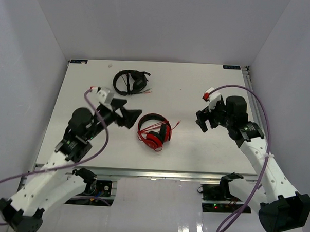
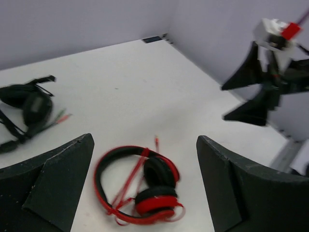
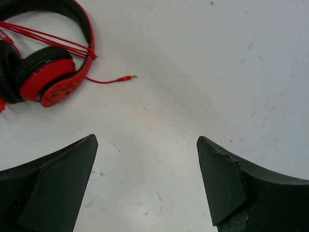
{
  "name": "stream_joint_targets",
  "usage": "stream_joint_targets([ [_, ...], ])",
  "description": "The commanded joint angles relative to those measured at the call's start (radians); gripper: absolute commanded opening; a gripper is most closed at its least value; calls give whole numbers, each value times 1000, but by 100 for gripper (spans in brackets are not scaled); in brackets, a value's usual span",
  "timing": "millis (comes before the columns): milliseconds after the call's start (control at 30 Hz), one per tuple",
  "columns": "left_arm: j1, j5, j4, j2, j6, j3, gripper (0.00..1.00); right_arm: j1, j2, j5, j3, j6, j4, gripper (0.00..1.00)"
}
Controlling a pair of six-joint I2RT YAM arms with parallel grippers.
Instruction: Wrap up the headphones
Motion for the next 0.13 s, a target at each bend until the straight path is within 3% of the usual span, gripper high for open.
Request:
stream_joint_targets([
  [0, 1, 47, -147, -325, -233, -212, 98, -9, -106, 256, -69, 148, 111, 90],
  [100, 1, -28, -235, -470, -241, -233, 98, -16, -139, 285, -91, 159, 110, 90],
])
